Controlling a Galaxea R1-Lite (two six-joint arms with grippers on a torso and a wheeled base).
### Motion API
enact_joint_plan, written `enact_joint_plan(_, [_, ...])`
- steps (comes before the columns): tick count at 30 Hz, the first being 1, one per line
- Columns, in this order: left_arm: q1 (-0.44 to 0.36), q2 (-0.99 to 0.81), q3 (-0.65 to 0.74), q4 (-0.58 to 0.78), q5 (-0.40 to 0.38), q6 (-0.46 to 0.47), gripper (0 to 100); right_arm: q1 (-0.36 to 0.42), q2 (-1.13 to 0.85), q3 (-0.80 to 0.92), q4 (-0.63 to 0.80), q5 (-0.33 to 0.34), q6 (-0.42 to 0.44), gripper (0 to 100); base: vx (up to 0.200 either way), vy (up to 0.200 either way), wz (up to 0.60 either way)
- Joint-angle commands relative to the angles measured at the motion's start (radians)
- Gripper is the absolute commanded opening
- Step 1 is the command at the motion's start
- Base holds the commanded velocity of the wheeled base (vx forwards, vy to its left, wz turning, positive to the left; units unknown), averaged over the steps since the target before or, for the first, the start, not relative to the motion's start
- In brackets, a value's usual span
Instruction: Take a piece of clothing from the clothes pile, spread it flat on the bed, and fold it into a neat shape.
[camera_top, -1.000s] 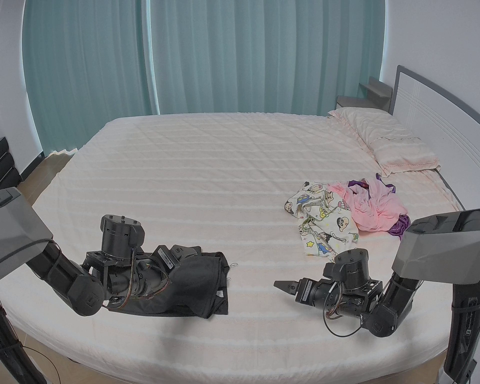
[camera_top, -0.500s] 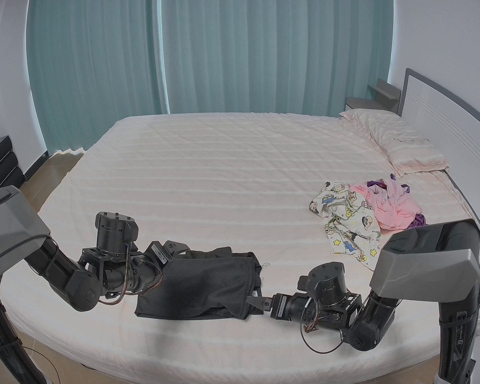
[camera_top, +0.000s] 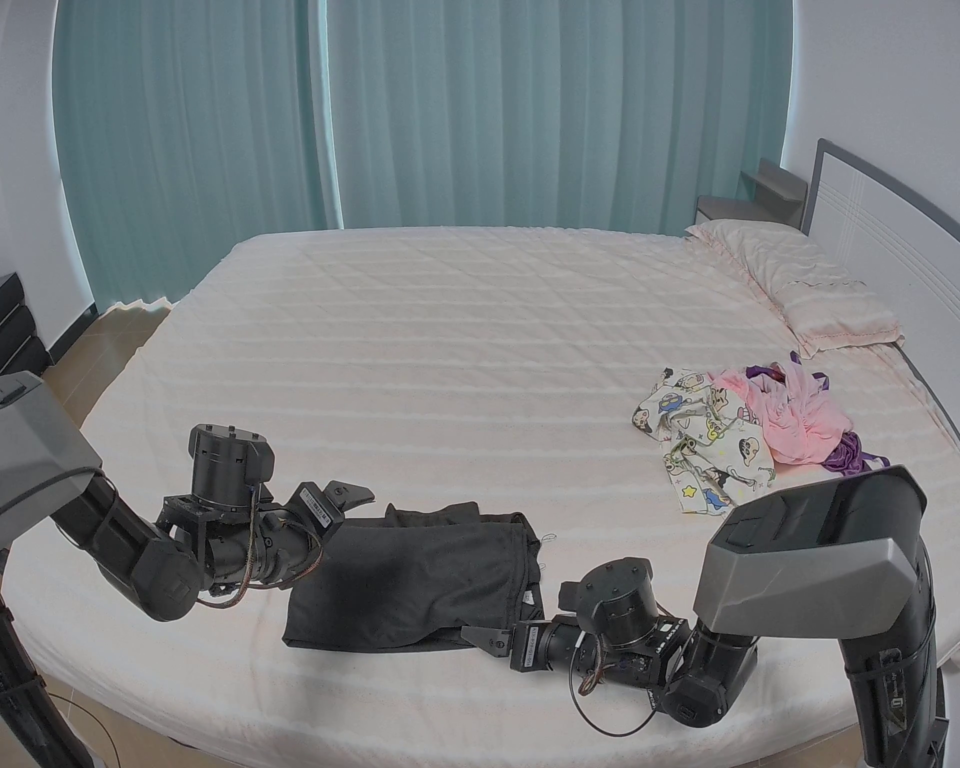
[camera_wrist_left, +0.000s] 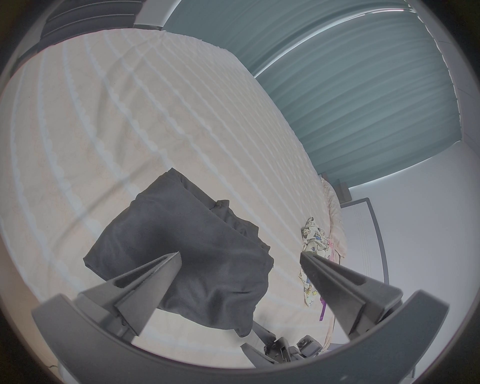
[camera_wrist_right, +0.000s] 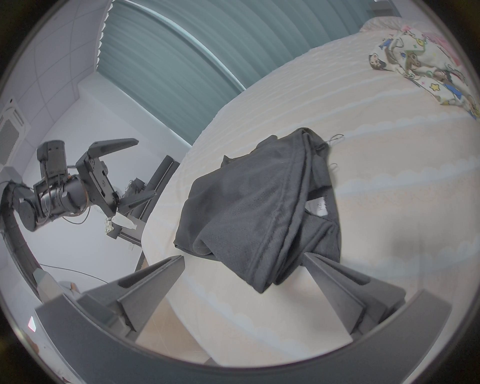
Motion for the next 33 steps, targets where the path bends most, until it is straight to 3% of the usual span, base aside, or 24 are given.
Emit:
enact_joint_plan(1, [0.000, 0.005, 0.001, -0.001, 0.001, 0.000, 100, 0.008, 0.037, -0.031, 0.001, -0.002, -0.022, 100, 0.000, 0.000, 0.00])
enact_joint_plan(6, [-0.002, 0.007, 0.001, -0.001, 0.001, 0.000, 100, 0.020, 0.059, -0.042, 0.003, -0.003, -0.067, 100, 0.000, 0.000, 0.00])
enact_joint_plan(7, [-0.002, 0.007, 0.001, -0.001, 0.001, 0.000, 100, 0.020, 0.059, -0.043, 0.006, -0.003, -0.074, 0, 0.000, 0.000, 0.00])
enact_joint_plan(15, [-0.003, 0.008, 0.001, -0.001, -0.001, 0.000, 100, 0.009, 0.050, -0.017, 0.004, -0.032, -0.123, 0, 0.000, 0.000, 0.00])
enact_joint_plan(33, [-0.003, 0.008, 0.004, 0.001, 0.001, 0.000, 100, -0.046, 0.014, 0.072, 0.007, -0.023, -0.203, 0, 0.000, 0.000, 0.00])
